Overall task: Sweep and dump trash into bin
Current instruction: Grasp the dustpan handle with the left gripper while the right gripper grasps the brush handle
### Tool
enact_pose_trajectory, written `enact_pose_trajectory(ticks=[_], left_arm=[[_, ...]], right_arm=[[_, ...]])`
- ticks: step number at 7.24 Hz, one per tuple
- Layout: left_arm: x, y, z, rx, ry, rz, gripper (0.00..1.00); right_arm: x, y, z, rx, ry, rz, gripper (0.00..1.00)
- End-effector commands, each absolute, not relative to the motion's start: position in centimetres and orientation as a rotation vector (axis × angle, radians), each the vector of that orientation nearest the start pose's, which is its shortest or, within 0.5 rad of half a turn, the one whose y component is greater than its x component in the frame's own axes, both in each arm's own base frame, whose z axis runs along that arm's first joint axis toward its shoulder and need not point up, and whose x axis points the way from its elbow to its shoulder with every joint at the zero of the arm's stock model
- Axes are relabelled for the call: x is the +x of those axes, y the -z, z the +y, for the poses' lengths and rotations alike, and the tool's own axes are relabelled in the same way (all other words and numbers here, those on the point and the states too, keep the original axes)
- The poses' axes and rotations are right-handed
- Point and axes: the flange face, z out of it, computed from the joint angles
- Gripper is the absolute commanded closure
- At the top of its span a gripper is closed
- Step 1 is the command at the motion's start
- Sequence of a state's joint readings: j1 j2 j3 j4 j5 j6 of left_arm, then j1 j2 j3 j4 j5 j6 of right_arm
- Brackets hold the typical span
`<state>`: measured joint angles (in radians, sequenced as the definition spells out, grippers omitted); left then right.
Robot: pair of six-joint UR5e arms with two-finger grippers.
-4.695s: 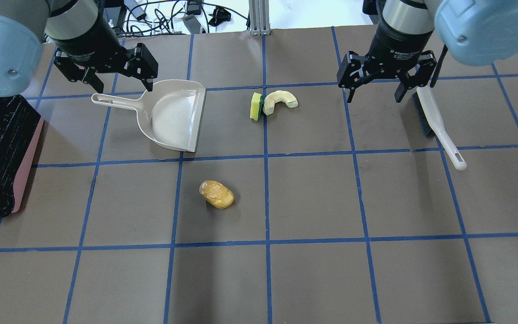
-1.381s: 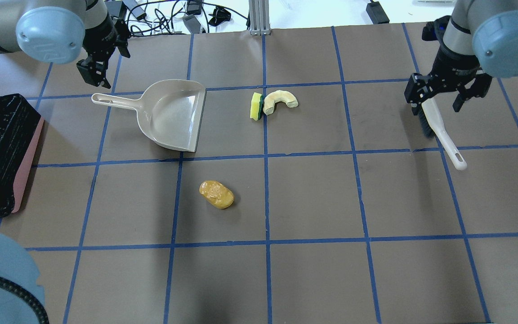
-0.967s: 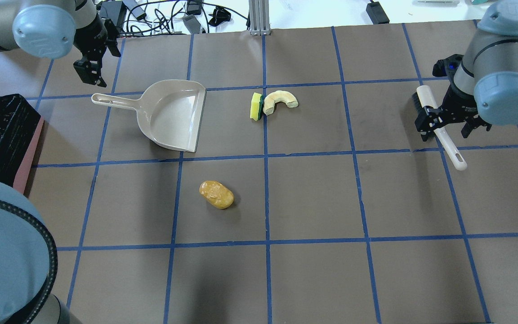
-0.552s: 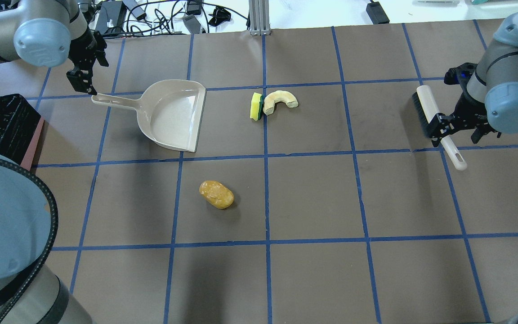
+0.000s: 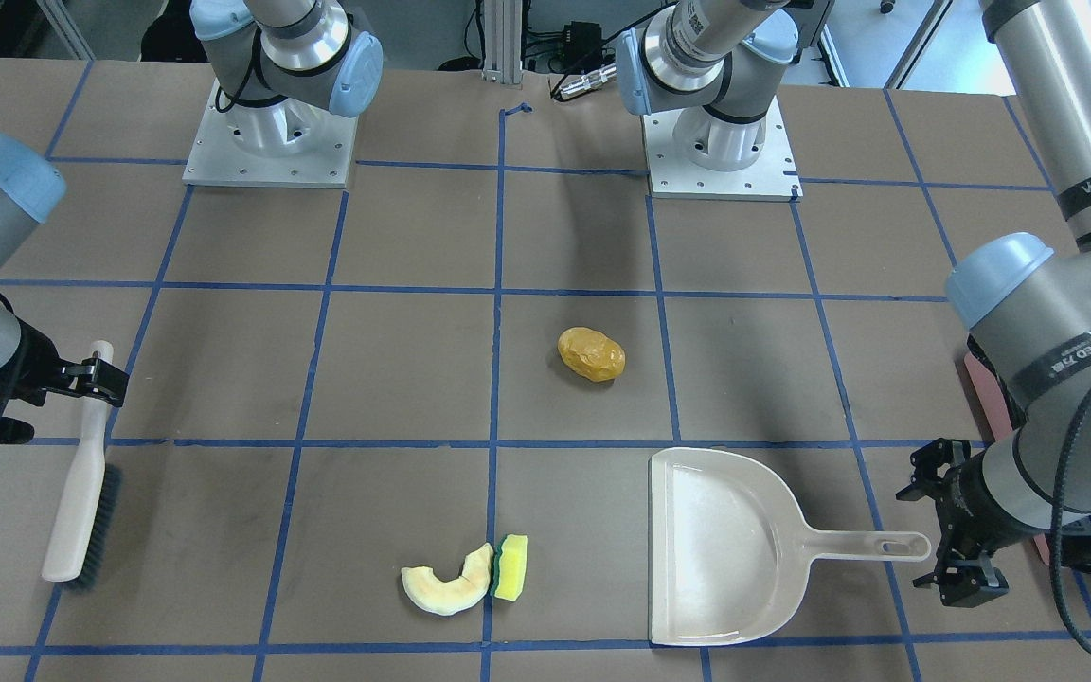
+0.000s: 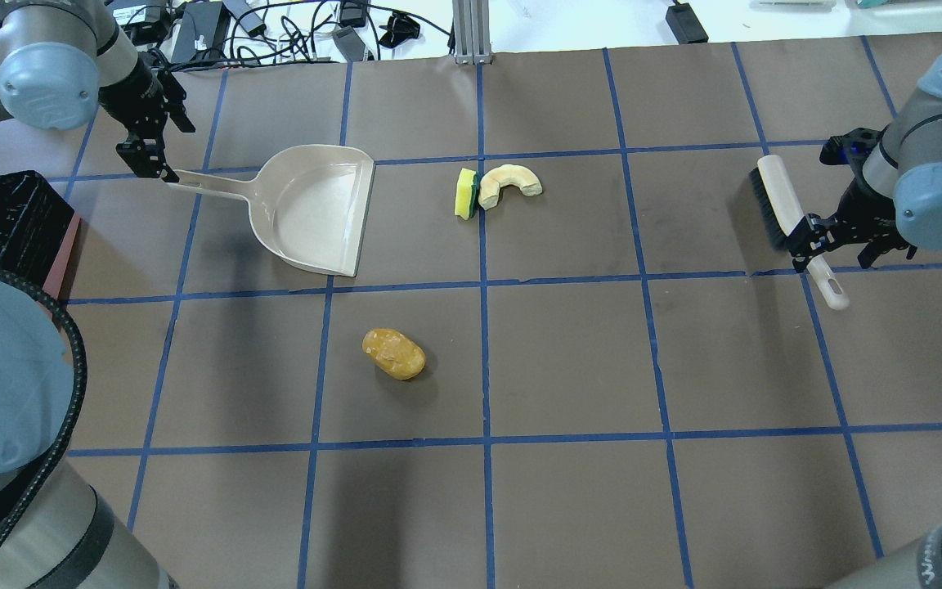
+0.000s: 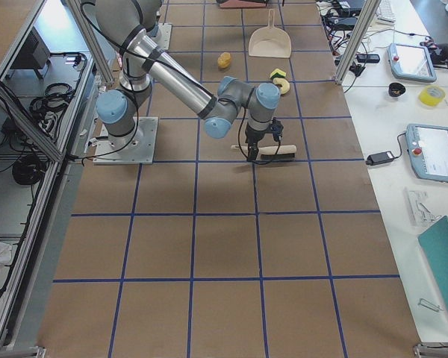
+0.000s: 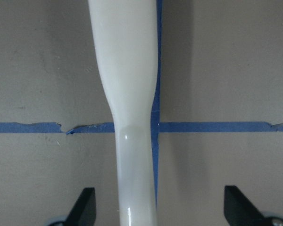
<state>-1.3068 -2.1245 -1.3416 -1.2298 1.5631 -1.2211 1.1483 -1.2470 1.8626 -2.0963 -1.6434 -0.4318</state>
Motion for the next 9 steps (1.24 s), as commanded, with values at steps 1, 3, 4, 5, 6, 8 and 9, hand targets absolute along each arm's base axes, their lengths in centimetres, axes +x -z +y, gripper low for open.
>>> enact_pose_trajectory(ticks=[1,3,4,5,6,8,9], left_arm=[[5.2,-28.0,-70.7,-2.128,-0.042,2.322,0.08],[5.3,-27.2,-70.7,-2.118,-0.052,2.315,0.11],[5.3,-26.9,-70.5,-2.121,-0.059,2.307,0.13],[5.5,-26.4,-70.4,-2.122,-0.046,2.302,0.14],[5.7,-25.6,-70.4,-2.125,-0.036,2.298,0.14],[6.0,-24.6,-70.4,-2.133,-0.037,2.292,0.21],[6.0,-24.5,-70.5,-2.139,-0.045,2.295,0.30]], right_arm=[[-10.9,-23.0,-54.9,-0.039,-0.182,3.162,0.07],[-10.8,-24.3,-54.5,-0.057,-0.195,3.207,0.07],[-10.6,-23.8,-54.2,-0.110,-0.212,3.186,0.09],[-10.2,-22.7,-53.4,-0.129,-0.241,3.168,0.11],[-9.8,-22.2,-53.2,-0.150,-0.231,3.142,0.11],[-9.9,-22.3,-53.3,-0.154,-0.222,3.144,0.10],[-10.0,-22.8,-53.6,-0.154,-0.201,3.152,0.11]])
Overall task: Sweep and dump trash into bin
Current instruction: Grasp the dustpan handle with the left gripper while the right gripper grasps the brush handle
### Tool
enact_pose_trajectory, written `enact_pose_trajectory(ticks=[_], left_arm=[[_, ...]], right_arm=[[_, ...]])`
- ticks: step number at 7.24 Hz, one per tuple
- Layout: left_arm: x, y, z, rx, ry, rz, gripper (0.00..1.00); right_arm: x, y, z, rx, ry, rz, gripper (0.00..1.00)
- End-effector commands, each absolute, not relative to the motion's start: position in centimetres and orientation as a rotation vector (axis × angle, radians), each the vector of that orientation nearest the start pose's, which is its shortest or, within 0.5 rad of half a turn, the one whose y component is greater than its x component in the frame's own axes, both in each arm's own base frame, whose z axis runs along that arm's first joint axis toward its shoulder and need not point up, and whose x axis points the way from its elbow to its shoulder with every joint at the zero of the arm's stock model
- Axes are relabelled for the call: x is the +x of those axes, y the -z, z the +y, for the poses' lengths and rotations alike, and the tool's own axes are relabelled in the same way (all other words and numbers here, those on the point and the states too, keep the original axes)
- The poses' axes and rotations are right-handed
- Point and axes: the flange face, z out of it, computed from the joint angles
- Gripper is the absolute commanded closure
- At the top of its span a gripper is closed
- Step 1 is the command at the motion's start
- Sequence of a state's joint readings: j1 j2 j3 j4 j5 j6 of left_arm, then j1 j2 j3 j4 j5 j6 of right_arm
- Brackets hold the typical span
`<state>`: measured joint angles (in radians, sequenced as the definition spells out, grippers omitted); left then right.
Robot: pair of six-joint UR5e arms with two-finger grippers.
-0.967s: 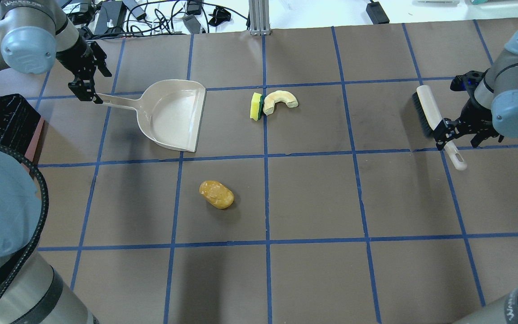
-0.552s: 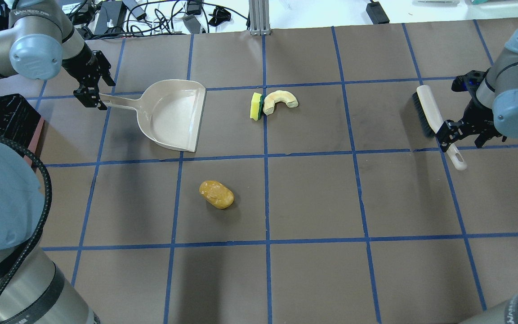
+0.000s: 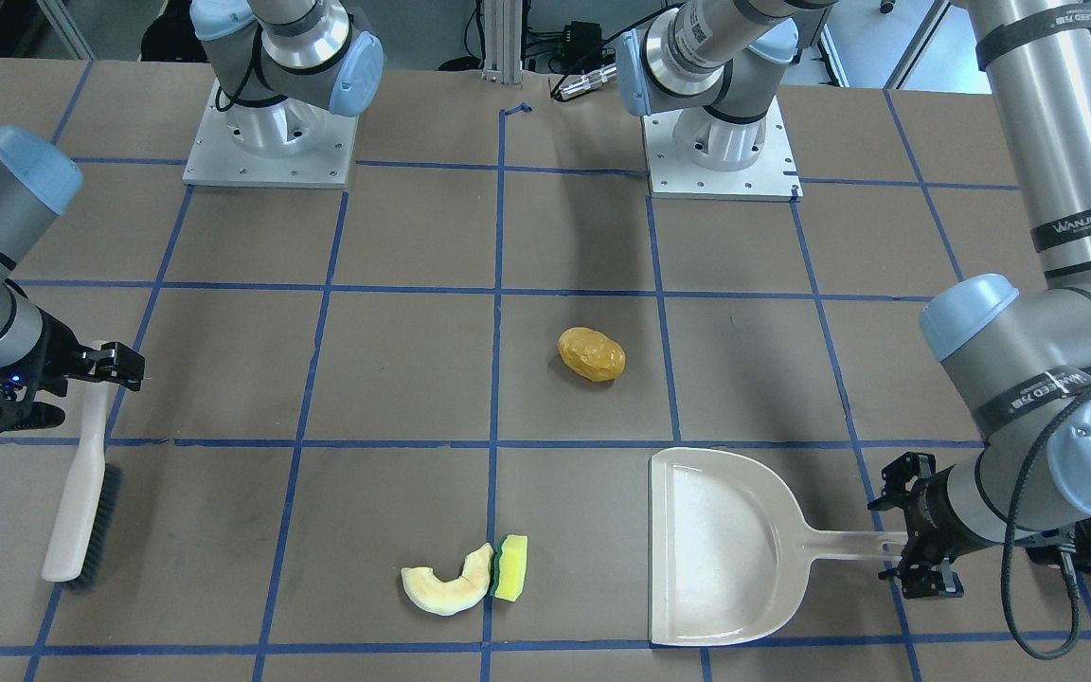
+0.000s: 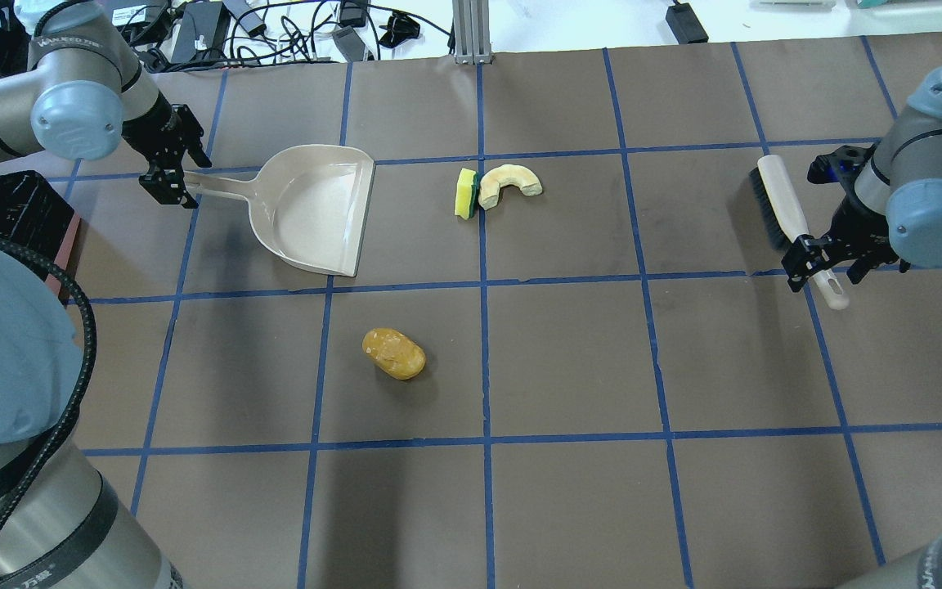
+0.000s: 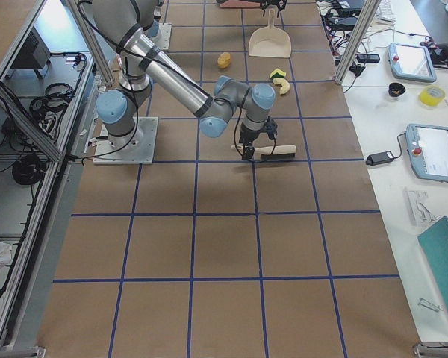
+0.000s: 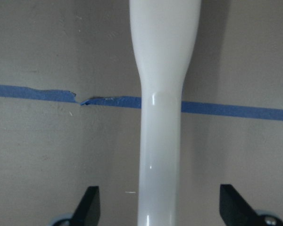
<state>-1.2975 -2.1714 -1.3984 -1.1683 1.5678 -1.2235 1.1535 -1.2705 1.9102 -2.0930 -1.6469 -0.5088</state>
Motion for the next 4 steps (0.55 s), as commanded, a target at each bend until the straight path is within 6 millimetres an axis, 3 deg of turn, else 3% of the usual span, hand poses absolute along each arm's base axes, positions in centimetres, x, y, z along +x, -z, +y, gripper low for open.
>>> enact_pose_trajectory(ticks=[1,2,3,4], left_arm=[[6.05,-24.49,-70.47,-2.147,-0.051,2.296,0.62],[5.86,-24.61,-70.51,-2.159,-0.063,2.309,0.91],[5.75,-24.61,-70.52,-2.161,-0.063,2.308,1.00],[5.74,-24.71,-70.50,-2.163,-0.061,2.307,1.00]], right_arm=[[-9.98,-22.21,-53.68,-0.154,-0.212,3.142,0.16],[-9.94,-22.00,-53.59,-0.156,-0.218,3.140,0.22],[-9.80,-22.19,-53.50,-0.143,-0.207,3.135,0.25],[-9.75,-22.49,-53.54,-0.139,-0.194,3.133,0.25]])
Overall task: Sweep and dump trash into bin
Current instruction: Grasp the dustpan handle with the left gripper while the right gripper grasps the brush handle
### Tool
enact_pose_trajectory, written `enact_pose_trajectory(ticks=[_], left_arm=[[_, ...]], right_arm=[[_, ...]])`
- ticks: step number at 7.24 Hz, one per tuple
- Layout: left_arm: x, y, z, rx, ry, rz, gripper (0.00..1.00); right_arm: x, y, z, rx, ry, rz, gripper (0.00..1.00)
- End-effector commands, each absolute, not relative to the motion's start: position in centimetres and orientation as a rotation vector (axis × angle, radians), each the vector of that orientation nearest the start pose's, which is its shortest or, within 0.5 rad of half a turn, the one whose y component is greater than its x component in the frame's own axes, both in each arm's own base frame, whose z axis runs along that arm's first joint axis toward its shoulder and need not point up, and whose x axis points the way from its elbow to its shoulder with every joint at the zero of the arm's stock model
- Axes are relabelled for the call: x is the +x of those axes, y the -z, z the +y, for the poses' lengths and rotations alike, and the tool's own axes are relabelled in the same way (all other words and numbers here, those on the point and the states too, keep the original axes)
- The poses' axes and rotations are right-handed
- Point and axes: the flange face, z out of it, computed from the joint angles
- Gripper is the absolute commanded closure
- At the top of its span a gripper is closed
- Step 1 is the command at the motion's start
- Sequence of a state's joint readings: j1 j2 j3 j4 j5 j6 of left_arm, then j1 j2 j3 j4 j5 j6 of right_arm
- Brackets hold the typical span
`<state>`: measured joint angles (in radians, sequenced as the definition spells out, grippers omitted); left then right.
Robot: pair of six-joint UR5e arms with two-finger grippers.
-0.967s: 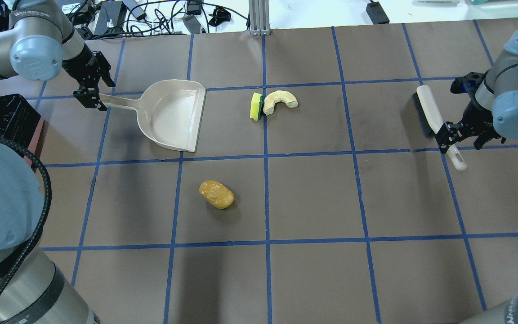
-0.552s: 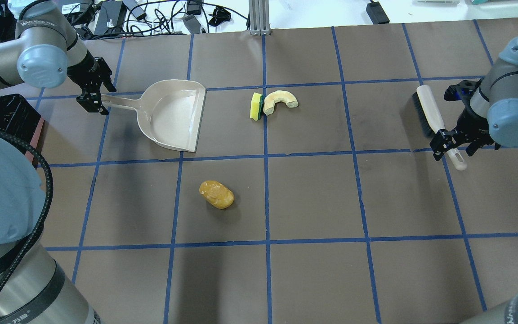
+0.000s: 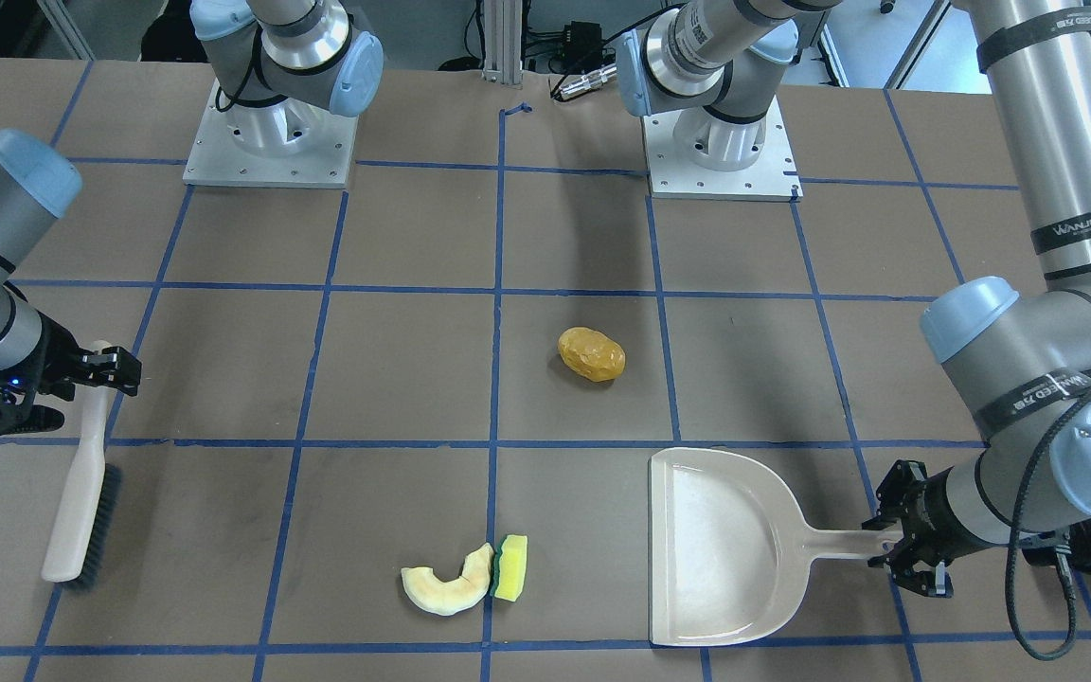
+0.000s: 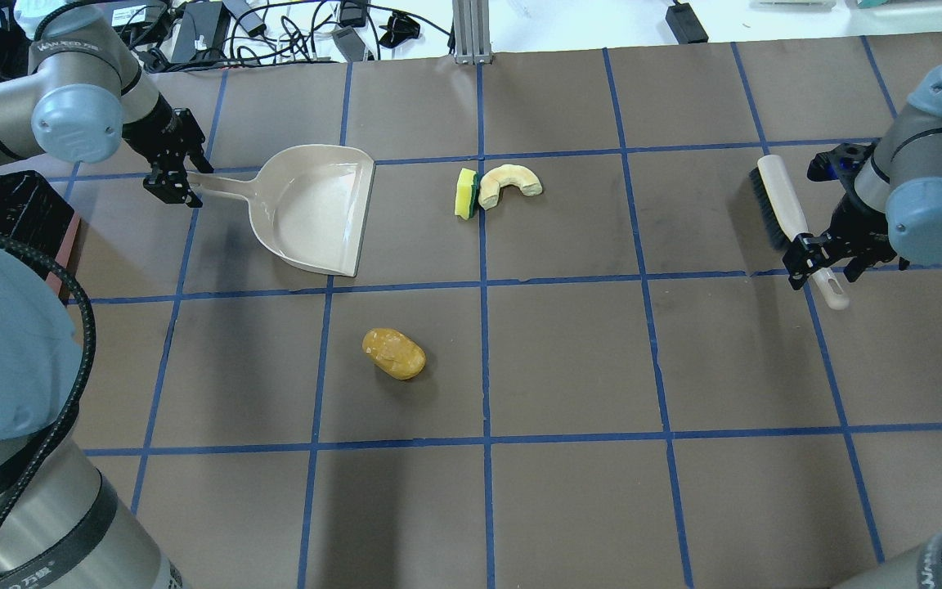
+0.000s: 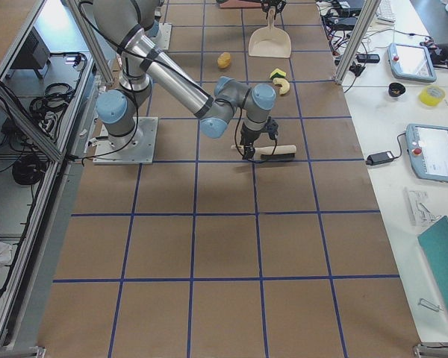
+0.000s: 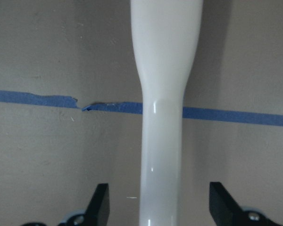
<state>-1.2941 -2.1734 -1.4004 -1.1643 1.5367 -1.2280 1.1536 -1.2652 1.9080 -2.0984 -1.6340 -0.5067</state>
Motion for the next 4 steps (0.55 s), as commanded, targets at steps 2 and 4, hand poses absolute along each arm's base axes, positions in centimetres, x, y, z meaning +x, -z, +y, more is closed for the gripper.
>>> enact_pose_trajectory(ticks=[2,4], left_arm=[[5.9,-25.6,-70.6,-2.259,-0.028,2.201,1.00],[3.7,-28.3,-70.7,-2.391,0.022,2.097,1.00]], right_arm=[[-9.8,-22.6,-53.6,-0.149,-0.191,3.135,0.43],[-9.7,-22.4,-53.5,-0.149,-0.196,3.131,0.55]])
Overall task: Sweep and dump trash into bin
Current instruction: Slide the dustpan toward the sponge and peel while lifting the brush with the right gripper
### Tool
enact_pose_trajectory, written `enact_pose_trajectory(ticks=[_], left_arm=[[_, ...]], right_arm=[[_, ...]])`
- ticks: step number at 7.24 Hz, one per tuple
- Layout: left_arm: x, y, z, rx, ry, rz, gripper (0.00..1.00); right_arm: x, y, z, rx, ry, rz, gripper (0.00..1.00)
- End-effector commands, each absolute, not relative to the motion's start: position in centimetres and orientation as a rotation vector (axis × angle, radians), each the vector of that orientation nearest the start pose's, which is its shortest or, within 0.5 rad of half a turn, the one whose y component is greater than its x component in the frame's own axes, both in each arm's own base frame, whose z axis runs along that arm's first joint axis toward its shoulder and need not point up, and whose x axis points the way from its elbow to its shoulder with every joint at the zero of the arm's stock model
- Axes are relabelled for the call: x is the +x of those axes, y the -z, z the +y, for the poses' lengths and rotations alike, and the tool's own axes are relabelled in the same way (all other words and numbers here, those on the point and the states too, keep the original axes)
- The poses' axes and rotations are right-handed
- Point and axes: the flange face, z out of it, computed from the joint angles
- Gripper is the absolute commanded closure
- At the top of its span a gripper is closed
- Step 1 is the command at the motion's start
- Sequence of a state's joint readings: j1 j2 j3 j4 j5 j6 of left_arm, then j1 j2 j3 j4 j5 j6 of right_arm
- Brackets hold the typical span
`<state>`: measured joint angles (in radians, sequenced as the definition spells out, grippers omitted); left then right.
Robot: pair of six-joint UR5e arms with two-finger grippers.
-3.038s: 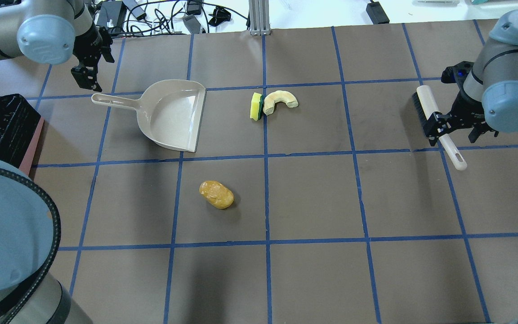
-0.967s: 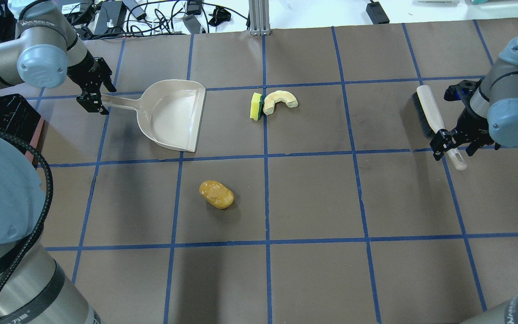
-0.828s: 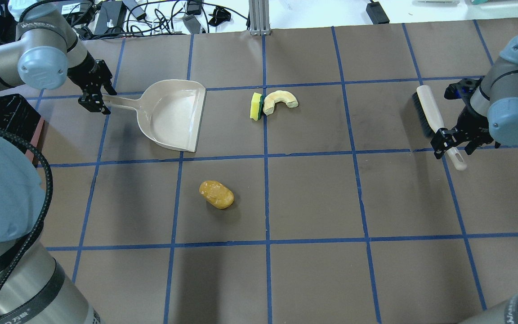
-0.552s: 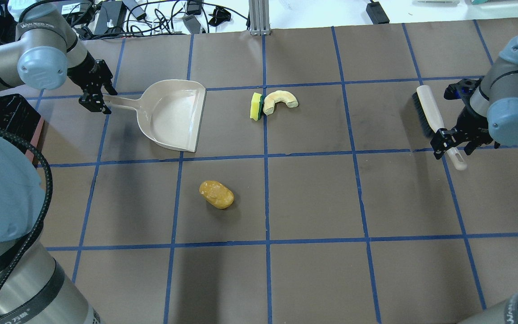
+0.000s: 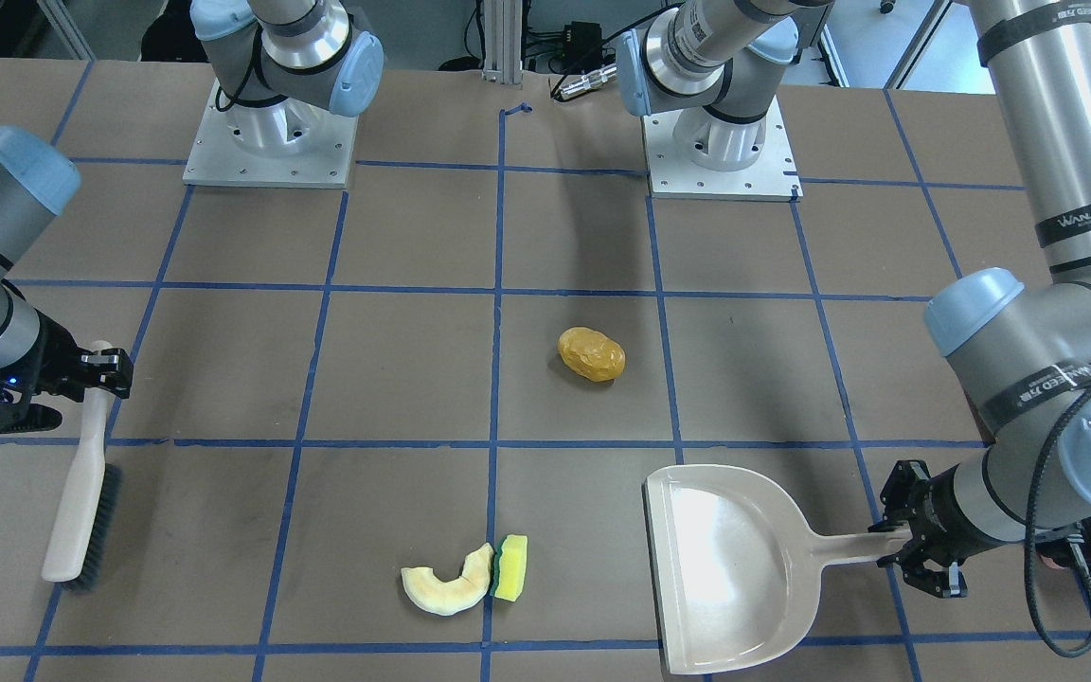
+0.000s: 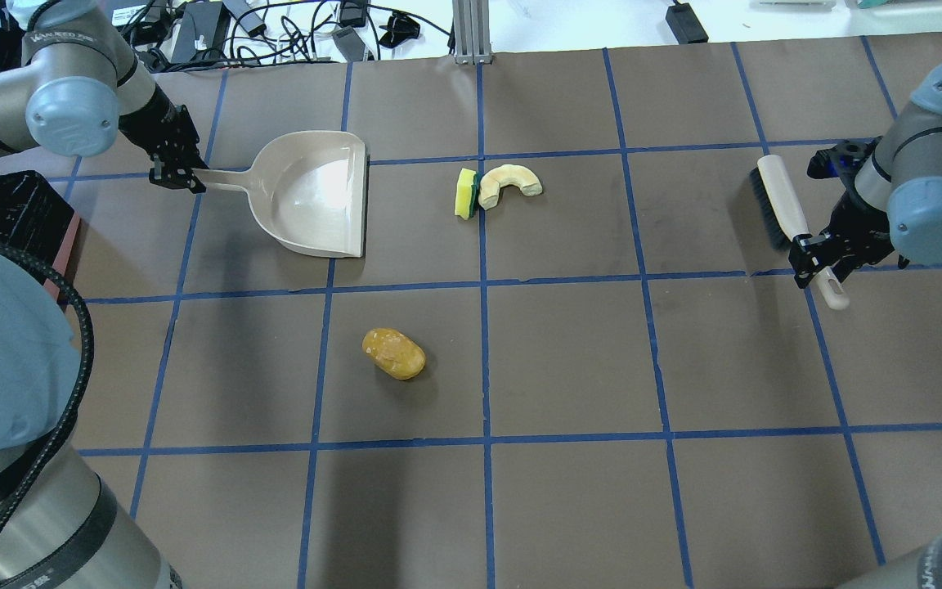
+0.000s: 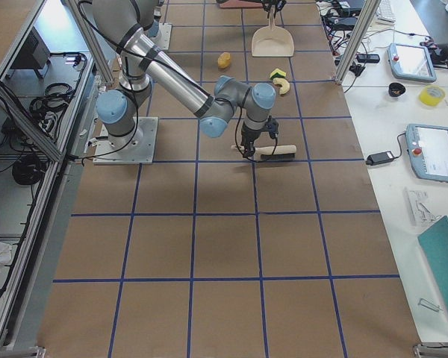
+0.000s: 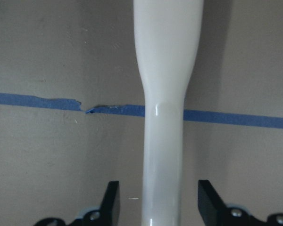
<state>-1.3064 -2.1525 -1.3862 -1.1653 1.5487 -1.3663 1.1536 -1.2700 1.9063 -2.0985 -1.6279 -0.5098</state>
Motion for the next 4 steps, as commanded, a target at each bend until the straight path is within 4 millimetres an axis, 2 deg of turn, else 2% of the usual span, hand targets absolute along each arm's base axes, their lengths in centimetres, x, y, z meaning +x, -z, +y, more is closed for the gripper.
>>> enact_pose_trajectory(ticks=[1,2,3,4], left_arm=[[0.6,-29.3,-71.2,-2.424,0.048,2.077,1.00],[-2.2,-29.3,-71.2,-2.385,0.061,2.105,1.00],[-5.1,-28.5,-71.1,-2.306,0.073,2.150,1.00],[-7.0,-28.0,-70.9,-2.254,0.077,2.184,1.00]], right_arm=[[-9.7,-22.4,-53.5,-0.149,-0.197,3.133,0.68],[-9.8,-22.6,-53.5,-0.151,-0.192,3.133,0.85],[-9.8,-22.8,-53.7,-0.146,-0.182,3.135,0.88],[-9.6,-23.6,-53.7,-0.141,-0.162,3.145,0.90]])
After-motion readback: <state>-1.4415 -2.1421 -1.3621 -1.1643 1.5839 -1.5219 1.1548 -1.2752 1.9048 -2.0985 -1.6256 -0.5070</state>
